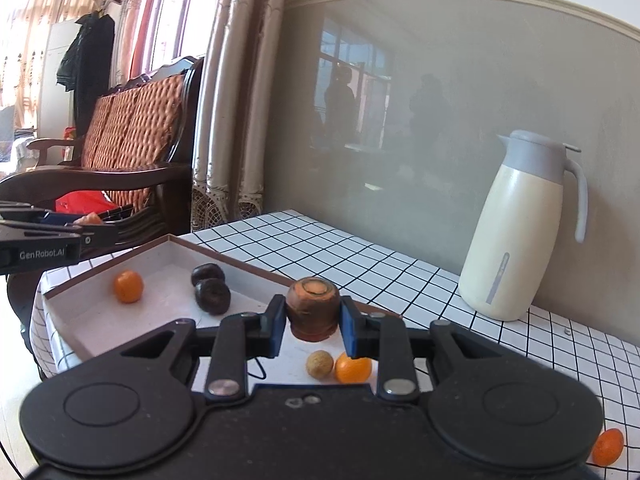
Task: Organize fruits
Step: 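Carry both carrot pieces over the tray with the left and right grippers, then open the left gripper over the tray while the right gripper releases its carrot piece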
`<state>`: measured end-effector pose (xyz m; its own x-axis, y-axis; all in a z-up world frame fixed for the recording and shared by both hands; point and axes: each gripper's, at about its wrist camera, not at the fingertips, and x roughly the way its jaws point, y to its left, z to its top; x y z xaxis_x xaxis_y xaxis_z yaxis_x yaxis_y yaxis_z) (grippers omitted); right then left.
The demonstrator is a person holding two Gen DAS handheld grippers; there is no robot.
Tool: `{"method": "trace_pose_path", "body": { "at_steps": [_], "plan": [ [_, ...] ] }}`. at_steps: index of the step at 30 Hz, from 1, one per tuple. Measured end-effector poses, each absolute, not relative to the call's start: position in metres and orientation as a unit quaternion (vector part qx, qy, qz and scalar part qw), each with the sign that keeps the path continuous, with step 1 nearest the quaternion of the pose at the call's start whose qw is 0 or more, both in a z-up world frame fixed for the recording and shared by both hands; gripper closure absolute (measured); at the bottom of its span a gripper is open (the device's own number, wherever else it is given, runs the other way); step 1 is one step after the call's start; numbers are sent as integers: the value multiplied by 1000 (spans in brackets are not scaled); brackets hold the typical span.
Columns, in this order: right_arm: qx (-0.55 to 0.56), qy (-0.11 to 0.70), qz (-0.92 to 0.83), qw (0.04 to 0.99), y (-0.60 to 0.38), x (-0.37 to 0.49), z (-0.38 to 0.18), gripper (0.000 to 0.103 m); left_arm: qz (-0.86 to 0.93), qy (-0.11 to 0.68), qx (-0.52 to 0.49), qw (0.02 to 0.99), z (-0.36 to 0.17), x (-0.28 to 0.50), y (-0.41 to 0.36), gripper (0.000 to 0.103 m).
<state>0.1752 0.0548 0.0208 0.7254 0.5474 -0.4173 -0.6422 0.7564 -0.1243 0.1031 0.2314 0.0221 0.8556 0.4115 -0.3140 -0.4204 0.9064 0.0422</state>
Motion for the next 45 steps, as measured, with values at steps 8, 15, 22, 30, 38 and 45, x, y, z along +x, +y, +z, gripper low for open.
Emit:
{"method": "trace_pose_path", "body": {
  "at_steps": [8,15,22,30,38,45],
  "plan": [
    [-120,189,324,919,62,192,19,83,218,168,-19,961,19,119,240,68],
    [-120,198,324,917,68,202,16,83,217,181,-20,959,13,132,246,68],
    [-118,210,322,916,71,212,10,83,218,191,-22,957,10,142,252,68],
    [-125,247,315,908,82,235,-4,70,232,206,-44,950,5,159,262,68],
    [-88,211,235,945,46,234,-5,6,263,146,-42,953,7,128,248,0],
    [-82,209,239,945,24,218,7,6,258,143,-42,955,9,110,238,0]
  ]
}}
